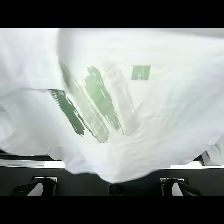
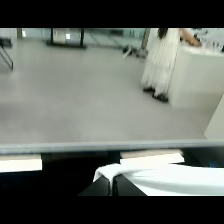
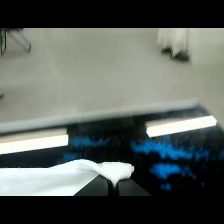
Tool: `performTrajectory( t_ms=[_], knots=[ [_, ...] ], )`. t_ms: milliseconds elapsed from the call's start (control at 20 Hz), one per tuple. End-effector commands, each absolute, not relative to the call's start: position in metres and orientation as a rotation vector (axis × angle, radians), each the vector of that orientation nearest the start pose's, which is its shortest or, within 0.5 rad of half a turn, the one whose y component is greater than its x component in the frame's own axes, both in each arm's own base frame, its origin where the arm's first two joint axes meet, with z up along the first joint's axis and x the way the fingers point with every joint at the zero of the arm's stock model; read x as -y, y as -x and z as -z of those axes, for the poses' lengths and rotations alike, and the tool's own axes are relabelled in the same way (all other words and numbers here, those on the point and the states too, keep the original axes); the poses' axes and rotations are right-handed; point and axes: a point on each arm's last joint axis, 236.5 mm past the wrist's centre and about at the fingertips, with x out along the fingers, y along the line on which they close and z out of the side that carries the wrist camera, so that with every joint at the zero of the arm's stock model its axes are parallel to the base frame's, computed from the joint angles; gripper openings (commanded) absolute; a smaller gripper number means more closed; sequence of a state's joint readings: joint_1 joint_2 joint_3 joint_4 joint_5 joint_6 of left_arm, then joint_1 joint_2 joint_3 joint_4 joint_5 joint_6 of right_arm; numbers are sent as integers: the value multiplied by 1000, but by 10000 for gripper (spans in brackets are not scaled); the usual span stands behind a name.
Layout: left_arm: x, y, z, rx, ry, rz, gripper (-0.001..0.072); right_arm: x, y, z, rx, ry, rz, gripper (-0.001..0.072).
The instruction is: Fold the shirts.
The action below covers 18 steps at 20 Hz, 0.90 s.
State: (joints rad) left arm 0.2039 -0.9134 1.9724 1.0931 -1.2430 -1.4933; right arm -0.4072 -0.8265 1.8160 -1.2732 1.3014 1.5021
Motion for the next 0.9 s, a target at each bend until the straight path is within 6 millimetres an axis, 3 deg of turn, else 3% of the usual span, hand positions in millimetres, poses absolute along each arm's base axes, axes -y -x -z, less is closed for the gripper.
performTrajectory(
  t_ms=[0,150,200,300,400,500,600,700,850],
  knots=[
    [32,-367,-359,-537,202,243,29,52,-331,-285,-837,-236,4,39],
    [35,-419,-210,-875,277,269,29,62,-370,-147,-1210,-238,19,39],
    [41,-431,-160,-968,281,286,29,58,-383,-111,-1268,-224,24,39],
    [50,-451,-83,-1094,301,294,29,57,-424,-57,-1266,-236,74,40],
    [56,-472,-33,-1154,319,290,29,57,-476,-34,-1140,-304,106,40],
    [57,-498,-8,-1128,345,269,30,63,-519,-33,-980,-444,165,41],
    [55,-524,-2,-1060,388,235,30,72,-547,-38,-851,-541,218,40],
    [51,-544,-1,-994,444,195,30,71,-557,-30,-830,-582,224,40],
    [49,-552,-4,-958,434,201,30,64,-545,-9,-924,-588,214,42]
  ],
)
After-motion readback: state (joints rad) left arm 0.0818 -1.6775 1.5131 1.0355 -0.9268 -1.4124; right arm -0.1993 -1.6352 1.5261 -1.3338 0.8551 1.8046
